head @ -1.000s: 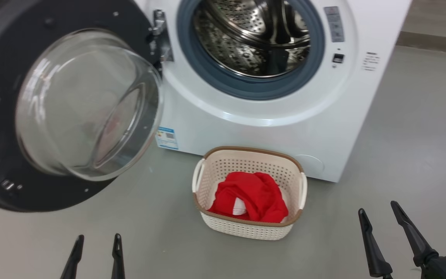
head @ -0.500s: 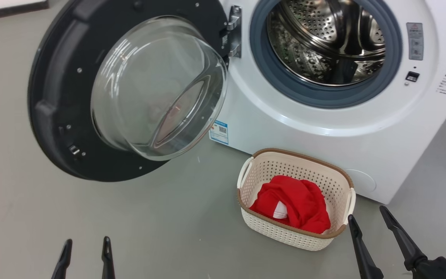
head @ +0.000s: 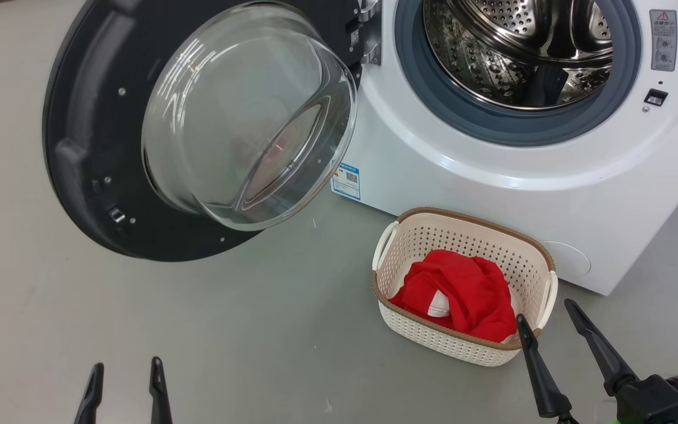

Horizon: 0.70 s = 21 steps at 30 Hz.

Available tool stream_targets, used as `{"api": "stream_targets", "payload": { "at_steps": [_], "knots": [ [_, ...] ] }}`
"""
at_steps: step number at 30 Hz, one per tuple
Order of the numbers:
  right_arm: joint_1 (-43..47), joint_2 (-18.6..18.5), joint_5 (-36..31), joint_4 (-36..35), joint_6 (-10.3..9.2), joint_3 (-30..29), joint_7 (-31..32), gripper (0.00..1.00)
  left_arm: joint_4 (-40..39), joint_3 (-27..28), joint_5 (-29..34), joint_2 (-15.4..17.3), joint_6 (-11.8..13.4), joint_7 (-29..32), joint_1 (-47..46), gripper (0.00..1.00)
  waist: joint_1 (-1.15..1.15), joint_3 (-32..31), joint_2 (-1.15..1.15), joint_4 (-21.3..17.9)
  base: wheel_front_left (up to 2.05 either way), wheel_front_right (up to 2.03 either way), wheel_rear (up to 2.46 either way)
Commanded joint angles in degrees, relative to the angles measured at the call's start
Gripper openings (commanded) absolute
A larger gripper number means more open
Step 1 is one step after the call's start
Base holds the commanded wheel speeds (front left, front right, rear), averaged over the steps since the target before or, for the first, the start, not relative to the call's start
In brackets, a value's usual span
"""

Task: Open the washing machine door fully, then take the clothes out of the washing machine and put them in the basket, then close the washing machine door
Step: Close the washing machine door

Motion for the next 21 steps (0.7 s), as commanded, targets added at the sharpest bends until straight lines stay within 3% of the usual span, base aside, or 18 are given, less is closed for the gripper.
{"api": "stream_targets", "payload": {
  "at_steps": [1, 8, 9, 10, 11, 21],
  "knots": [
    [-2.70, -0.94, -0.74, -1.72, 0.35, 1.36, -0.12, 1.00, -1.35, 2.27, -0.18, 0.12, 0.52, -0.54, -1.12, 1.00, 0.00, 0.04, 0.00, 0.00, 0.00, 0.00, 0.00],
    [-2.65, -0.94, -0.75, -1.77, 0.35, 1.16, 0.02, 1.00, -1.39, 2.37, -0.56, -0.18, 0.27, -1.10, -1.73, 1.00, 0.00, 0.09, 0.00, -0.05, 0.00, 0.00, 0.00],
    [-2.61, -0.94, -0.72, -1.79, 0.35, 1.08, 0.03, 1.00, -1.58, 2.52, -0.65, -0.23, 0.22, -1.21, -1.99, 0.65, 0.00, 0.08, 0.00, -0.07, 0.00, 0.00, 0.00],
    [-2.54, -0.94, -0.68, -1.82, 0.35, 0.99, 0.03, 1.00, -1.81, 2.73, -0.95, -0.32, 0.11, -1.30, -2.27, 0.15, 0.00, 0.05, 0.00, -0.09, 0.00, 0.00, 0.00],
    [-2.45, -0.94, -0.62, -1.86, 0.35, 0.90, 0.03, 1.00, -2.08, 2.99, -1.22, -0.32, -0.06, -1.40, -2.60, 0.00, 0.00, 0.03, 0.00, -0.11, 0.00, 0.00, 0.00],
    [-1.36, -0.94, -0.80, -3.06, 0.35, -0.39, 0.37, 1.00, -4.13, 10.09, -9.68, 0.18, -3.63, -1.89, -11.61, 0.00, 0.00, 0.95, 0.00, -0.29, 0.00, 0.00, 0.00]
  ]
}}
